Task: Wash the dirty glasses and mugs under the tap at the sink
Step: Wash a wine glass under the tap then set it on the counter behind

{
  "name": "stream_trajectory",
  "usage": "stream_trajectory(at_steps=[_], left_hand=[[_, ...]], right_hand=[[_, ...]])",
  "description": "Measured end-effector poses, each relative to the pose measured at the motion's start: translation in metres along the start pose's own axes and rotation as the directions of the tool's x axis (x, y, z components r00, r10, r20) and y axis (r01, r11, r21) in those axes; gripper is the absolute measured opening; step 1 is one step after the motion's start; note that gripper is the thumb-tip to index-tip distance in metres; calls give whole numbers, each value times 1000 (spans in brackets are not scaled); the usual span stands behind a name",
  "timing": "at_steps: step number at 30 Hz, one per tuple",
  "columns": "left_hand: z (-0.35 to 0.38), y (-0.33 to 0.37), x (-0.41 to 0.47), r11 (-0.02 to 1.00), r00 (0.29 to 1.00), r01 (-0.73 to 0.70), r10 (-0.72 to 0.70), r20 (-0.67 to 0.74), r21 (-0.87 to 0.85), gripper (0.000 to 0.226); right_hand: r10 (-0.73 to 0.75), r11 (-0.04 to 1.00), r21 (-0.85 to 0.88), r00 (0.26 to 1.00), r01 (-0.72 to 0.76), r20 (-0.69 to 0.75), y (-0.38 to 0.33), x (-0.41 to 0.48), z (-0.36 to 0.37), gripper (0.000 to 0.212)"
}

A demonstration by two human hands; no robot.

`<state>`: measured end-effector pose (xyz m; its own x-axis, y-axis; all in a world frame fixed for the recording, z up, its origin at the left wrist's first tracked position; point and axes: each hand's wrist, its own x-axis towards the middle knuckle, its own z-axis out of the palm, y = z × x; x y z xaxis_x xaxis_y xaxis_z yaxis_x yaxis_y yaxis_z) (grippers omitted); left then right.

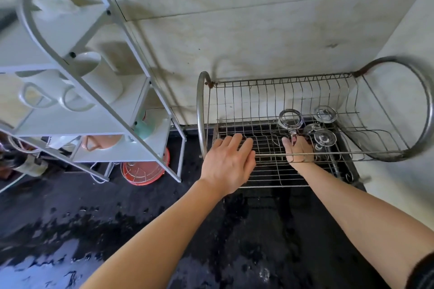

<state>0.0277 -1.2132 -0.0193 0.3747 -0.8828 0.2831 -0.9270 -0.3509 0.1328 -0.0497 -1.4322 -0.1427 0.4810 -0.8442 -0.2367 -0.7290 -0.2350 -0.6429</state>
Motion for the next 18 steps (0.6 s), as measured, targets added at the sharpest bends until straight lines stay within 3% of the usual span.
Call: stream_trajectory(at_steps=[5, 11, 16, 18], left_hand=[[-15, -1, -9, 997, 999, 13, -10, 33, -76, 38], [-53, -35, -85, 988, 989, -115, 103, -107, -107, 20], [-94, -115, -199, 991, 988, 133, -133, 82, 7, 23], [-111, -146, -241, 970, 966, 238, -241, 97, 41, 22]], right_hand=[[68, 989, -129, 997, -73, -46, 1, -47, -7, 53], [-14, 970, -242, 998, 28, 59, -18, -128, 14, 30], [-160, 932, -283, 957, 228, 244, -79, -214, 77, 27], [-239, 902, -283, 923, 326, 301, -110, -244, 108, 24]])
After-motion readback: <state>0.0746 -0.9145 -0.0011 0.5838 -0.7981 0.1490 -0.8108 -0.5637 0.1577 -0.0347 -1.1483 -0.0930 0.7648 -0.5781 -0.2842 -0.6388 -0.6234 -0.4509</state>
